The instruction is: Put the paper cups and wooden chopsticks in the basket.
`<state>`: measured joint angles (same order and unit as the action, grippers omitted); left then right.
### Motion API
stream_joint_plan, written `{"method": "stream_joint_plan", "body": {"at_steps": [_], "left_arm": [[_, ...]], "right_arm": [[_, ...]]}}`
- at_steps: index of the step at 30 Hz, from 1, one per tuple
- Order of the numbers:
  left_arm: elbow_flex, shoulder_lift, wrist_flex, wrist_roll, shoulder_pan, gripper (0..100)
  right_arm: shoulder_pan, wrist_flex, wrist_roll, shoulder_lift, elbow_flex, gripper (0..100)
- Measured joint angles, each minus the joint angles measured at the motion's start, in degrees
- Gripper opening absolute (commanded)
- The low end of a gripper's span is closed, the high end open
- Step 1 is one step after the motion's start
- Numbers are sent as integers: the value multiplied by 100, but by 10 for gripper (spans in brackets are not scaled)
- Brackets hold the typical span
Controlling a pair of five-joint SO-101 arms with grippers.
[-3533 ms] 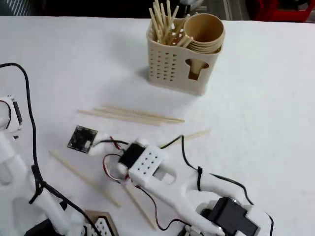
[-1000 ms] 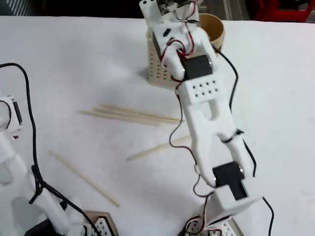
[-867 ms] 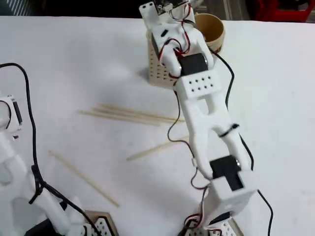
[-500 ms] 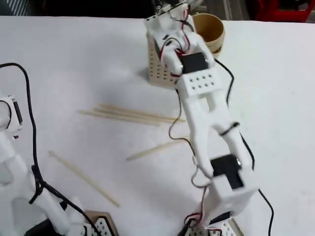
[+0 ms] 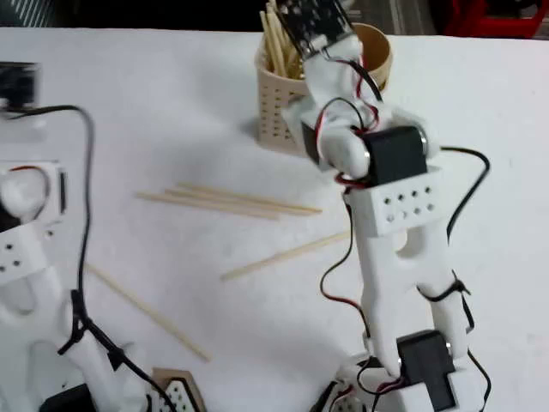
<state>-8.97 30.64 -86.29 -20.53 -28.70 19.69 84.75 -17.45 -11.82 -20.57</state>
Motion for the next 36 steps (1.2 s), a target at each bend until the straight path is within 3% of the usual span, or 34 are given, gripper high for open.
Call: {"method": "stream_joint_plan", "body": {"at_steps": [5,13,21,30,36], "left_arm": [[0,0,62,-703,1046,59],[0,-334,352,-1785,2637,146],[756,-2374,360,-2268,3402,204],[1793,-4088,378,-2760,4220,214],[2268,-5319,378,-3305,4422,212]], "right_arm": [[-273,1169,0,-149,0,132],[-1301,1143,26,-730,1284,133],[-2119,-53,352,-2251,3851,133],[-2620,-2488,879,-4009,7112,133],[-2646,-2980,1327,-4360,7569,133]]}}
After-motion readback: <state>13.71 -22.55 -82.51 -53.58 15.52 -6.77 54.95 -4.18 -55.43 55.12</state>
